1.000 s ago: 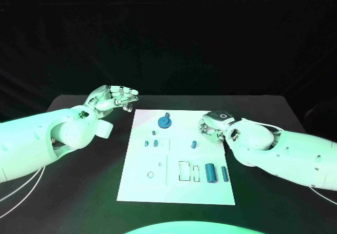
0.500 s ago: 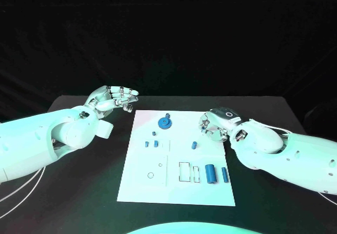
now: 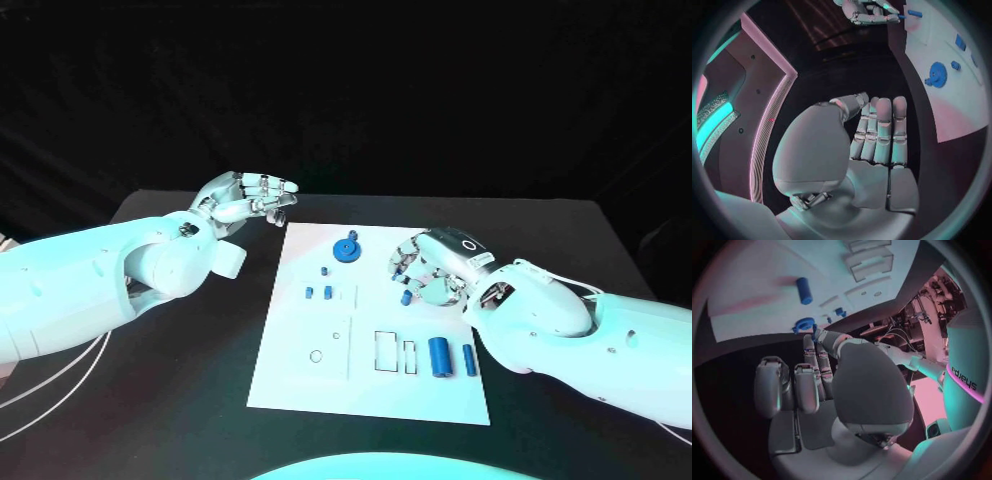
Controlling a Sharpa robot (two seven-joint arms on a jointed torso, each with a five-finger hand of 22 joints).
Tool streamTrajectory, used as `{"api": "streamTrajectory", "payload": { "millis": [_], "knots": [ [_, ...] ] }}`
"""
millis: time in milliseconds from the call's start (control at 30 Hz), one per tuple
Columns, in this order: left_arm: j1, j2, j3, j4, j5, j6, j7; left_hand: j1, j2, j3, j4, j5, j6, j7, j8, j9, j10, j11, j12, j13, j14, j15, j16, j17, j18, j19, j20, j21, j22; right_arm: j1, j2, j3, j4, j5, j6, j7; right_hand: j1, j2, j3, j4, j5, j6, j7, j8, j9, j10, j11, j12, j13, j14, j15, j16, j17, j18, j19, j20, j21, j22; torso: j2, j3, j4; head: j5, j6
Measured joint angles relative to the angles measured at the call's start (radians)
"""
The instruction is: Assemble the parts on the task board
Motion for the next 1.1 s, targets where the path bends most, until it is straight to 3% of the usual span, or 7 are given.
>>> {"api": "streamTrajectory", "payload": {
  "millis": [267, 533, 867, 1100],
  "knots": [
    [0.0, 0.018, 0.0, -0.003, 0.007, -0.001, 0.001, 0.0, 0.0, 0.0, 0.0, 0.0, 0.0, 0.0, 0.0, 0.0, -0.004, -0.004, 0.0, 0.0, 0.0, 0.0, 0.0, -0.001, 0.0, 0.0, 0.0, 0.0, 0.0, -0.04, 0.076, -0.004, 0.006, 0.027, -0.009, 0.028, -0.009, 0.001, 0.003, -0.003, 0.003, 0.0, 0.0, 0.0, 0.001, 0.0, 0.0, -0.003, 0.001, 0.0, 0.0, -0.004, 0.0, 0.0, 0.0, 0.0, 0.0, 0.0, 0.0, 0.0002, 0.0022, 0.051, -0.016],
    [0.0, 0.039, -0.001, -0.009, 0.016, -0.006, 0.002, 0.0, 0.0, 0.0, 0.0, 0.0, 0.0, 0.0, 0.0, 0.0, -0.007, 0.0, 0.0, 0.0, 0.0, 0.0, 0.0, -0.001, 0.0, 0.0, 0.0, 0.0, 0.0, -0.076, 0.156, -0.01, -0.029, 0.048, 0.009, 0.047, -0.011, 0.0, 0.004, -0.009, 0.004, 0.0, 0.0, 0.0, 0.002, 0.0, 0.0, -0.007, 0.001, 0.0, 0.0, -0.004, 0.0, 0.0, 0.0, 0.0, 0.0, 0.0, 0.0, -0.0026, 0.0028, 0.084, -0.033],
    [0.0, 0.054, -0.001, -0.012, 0.023, -0.01, 0.002, 0.0, 0.0, 0.0, 0.0, 0.0, 0.0, 0.0, 0.0, 0.0, -0.007, 0.0, 0.0, 0.001, 0.0, 0.0, -0.004, -0.001, 0.0, 0.0, 0.0, 0.0, -0.001, -0.1, 0.213, -0.016, -0.063, 0.037, 0.06, 0.044, -0.014, -0.004, 0.004, -0.01, 0.004, 0.0, 0.0, 0.0, 0.002, 0.0, 0.0, -0.008, 0.001, 0.0, 0.0, -0.004, 0.0, 0.0, 0.0, 0.0, 0.0, 0.0, 0.0, -0.0033, 0.0035, 0.113, -0.056],
    [0.0, 0.055, -0.001, -0.011, 0.025, -0.01, 0.001, 0.0, 0.0, 0.0, 0.0, 0.0, 0.0, 0.0, 0.0, 0.0, -0.007, 0.0, 0.0, 0.001, 0.0, 0.0, -0.004, -0.001, 0.0, 0.0, 0.0, 0.0, -0.001, -0.105, 0.223, -0.018, -0.074, 0.009, 0.083, 0.028, -0.014, -0.004, 0.007, -0.012, 0.004, 0.0, 0.0, 0.0, 0.003, 0.0, 0.0, -0.012, 0.0, 0.0, 0.0, -0.004, 0.0, 0.0, 0.0, 0.0, 0.0, 0.0, 0.0, -0.0032, 0.0025, 0.124, -0.066]
  ]
}}
